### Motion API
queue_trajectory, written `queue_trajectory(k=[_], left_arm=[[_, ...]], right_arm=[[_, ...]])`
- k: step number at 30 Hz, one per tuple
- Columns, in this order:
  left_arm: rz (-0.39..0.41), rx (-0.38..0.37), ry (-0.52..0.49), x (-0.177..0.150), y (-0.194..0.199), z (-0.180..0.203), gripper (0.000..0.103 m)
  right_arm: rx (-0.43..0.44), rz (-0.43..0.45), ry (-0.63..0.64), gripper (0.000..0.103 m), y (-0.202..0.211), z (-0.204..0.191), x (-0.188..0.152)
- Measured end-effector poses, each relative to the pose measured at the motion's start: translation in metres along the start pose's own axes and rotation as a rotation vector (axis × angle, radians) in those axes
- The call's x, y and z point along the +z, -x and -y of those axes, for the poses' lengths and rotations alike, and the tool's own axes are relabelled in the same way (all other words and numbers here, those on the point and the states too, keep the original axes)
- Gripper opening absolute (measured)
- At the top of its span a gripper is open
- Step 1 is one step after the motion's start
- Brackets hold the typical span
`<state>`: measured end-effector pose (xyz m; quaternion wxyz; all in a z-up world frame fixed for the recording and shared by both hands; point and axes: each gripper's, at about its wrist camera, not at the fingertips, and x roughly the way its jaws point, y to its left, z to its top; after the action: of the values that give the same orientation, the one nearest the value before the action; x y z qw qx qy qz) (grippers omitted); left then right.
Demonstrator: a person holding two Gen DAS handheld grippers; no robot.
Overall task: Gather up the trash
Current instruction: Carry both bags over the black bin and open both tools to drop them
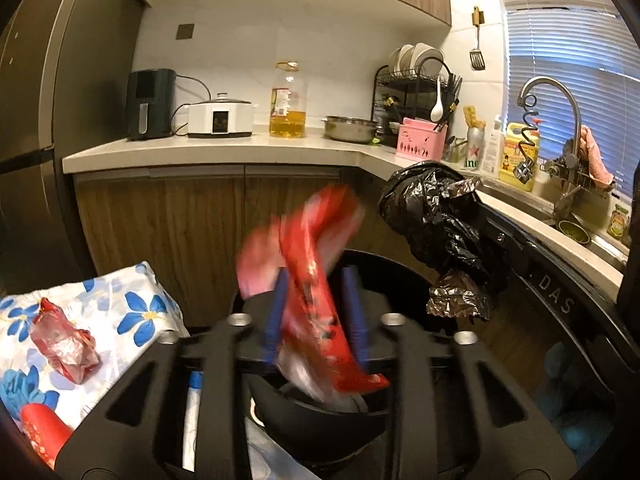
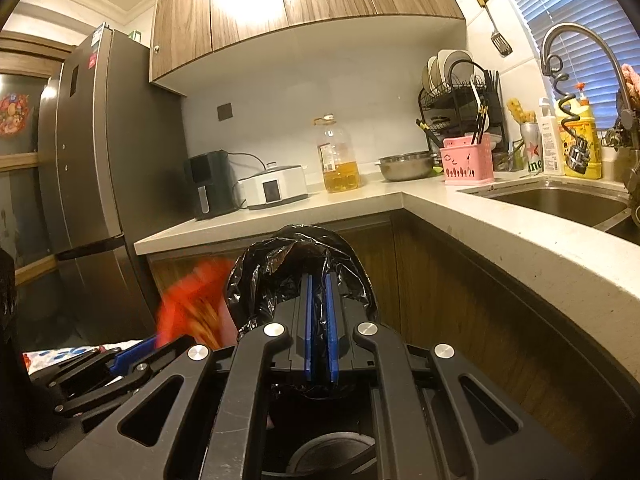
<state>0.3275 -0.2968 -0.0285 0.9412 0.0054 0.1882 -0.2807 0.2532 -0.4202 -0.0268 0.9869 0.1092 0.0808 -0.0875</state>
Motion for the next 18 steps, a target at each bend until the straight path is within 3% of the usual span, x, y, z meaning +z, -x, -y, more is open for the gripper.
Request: queue_trajectory(k=[1,3,9,11,15,18], left_arm=[[0.002,0.003,0.002,-0.001,0.000,-0.001,0.051],[0.013,0.013,0.024,-0.003,0.004,-0.007,0.060],[0.028,0.094,0.112,-0.007,0.021,-0.035,0.072],[0.038,0.124,0.129,-0.008,0.031,-0.042,0.076],[0.070,0.172,0.127,-0.009,0.053,-0.045,0.085],[0.089,0.195,0.121,-0.009,0.070,-0.045,0.090]], right_arm=[[0.000,-0.004,0.001,0.008,-0.002,0.000,0.000],[0.003,-0.012,0.001,0.008,-0.005,0.000,-0.002],[0.007,-0.032,-0.004,0.015,-0.010,-0.002,-0.006],[0.006,-0.035,-0.011,0.028,-0.010,-0.001,-0.007],[0.001,-0.037,-0.021,0.036,-0.004,-0.001,-0.008],[-0.002,-0.035,-0.023,0.049,0.005,-0.003,-0.009]])
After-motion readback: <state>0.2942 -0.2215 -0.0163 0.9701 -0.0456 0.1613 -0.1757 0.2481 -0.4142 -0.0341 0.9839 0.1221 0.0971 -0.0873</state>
